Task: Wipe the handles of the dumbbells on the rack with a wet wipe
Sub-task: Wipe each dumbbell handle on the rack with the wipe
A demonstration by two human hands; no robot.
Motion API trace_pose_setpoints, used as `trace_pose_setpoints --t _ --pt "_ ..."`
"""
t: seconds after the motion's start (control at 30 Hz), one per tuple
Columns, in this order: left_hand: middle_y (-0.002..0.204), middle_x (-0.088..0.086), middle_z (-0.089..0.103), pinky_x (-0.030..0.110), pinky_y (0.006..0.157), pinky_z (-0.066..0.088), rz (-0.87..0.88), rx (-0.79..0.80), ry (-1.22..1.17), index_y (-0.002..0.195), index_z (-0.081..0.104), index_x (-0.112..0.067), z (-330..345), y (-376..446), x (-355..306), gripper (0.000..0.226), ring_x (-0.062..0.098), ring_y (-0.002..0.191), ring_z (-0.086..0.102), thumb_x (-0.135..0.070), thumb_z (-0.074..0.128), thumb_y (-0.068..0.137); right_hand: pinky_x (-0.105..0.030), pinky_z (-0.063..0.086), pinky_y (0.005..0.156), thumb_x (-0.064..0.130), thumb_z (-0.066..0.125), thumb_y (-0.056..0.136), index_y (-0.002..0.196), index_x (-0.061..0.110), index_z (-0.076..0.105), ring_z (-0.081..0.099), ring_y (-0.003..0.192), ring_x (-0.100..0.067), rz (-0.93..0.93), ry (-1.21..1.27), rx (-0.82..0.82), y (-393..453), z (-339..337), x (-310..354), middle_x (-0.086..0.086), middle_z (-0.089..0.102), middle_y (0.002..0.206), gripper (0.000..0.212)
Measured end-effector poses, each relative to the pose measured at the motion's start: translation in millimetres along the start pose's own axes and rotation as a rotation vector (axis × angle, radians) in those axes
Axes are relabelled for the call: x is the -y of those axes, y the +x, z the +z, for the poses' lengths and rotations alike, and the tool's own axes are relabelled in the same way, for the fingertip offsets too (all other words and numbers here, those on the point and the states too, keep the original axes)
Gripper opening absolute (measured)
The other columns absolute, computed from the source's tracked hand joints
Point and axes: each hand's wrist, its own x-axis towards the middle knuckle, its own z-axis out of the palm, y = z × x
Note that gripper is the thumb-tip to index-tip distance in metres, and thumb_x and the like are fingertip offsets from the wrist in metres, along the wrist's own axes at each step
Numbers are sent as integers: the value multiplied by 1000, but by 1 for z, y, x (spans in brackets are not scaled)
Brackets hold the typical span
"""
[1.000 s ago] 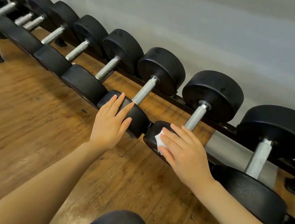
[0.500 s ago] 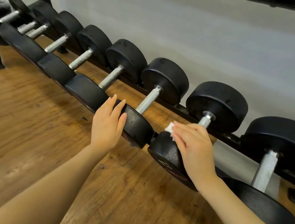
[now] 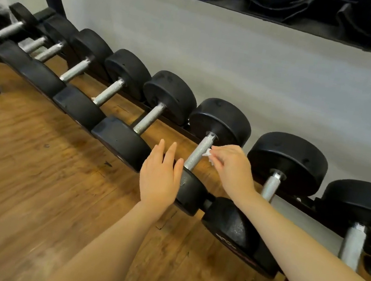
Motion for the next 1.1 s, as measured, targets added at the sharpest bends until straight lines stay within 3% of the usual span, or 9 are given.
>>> trace_pose_setpoints --t 0.17,0.33,0.5,0.6,0.8,0.93,1.1 --pt "161 2 27 38 120 25 -109 1 -36 152 36 -24 5 -4 -3 50 20 148 27 -41 32 106 -30 46 94 17 69 88 111 7 72 62 106 -21 -112 -40 60 19 13 -21 -7 72 106 25" --pt "157 1 35 38 118 27 -141 -98 -62 148 43 -22 10 -6 -5 47 18 145 33 -38 37 105 -39 50 99 15 72 86 114 5 71 64 110 -22 -248 -103 72 43 36 -37 -9 71 111 30" --pt "151 4 45 34 111 26 -92 -233 -50 139 56 -20 21 -9 -3 39 22 140 41 -29 51 102 -36 46 97 11 82 74 110 3 72 66 107 -25 -420 -178 106 57 62 -52 -10 72 110 39" --pt "146 6 51 35 109 29 -109 -312 -52 134 61 -19 28 -13 -5 39 23 137 44 -31 47 99 -41 51 96 14 88 66 113 3 70 66 108 -26 -516 -245 158 56 68 -64 -12 70 113 51" --pt "134 7 62 42 105 46 -101 -343 -16 127 66 -14 25 -9 -11 48 23 127 56 -34 35 95 -43 41 108 15 77 77 130 3 57 54 125 -29 -536 -329 145 46 74 -77 -15 60 131 58" --pt "144 7 53 45 114 37 -177 -247 32 136 59 -14 25 -10 -20 38 23 137 46 -23 44 102 -43 41 108 17 70 85 134 3 52 49 130 -30 -437 -331 87 41 76 -74 -17 55 136 54" --pt "149 7 48 46 115 34 -193 -217 94 141 53 -15 26 -11 -20 40 23 140 41 -24 43 103 -42 40 110 22 61 92 140 3 45 43 136 -29 -397 -301 75 35 81 -74 -16 49 143 53"
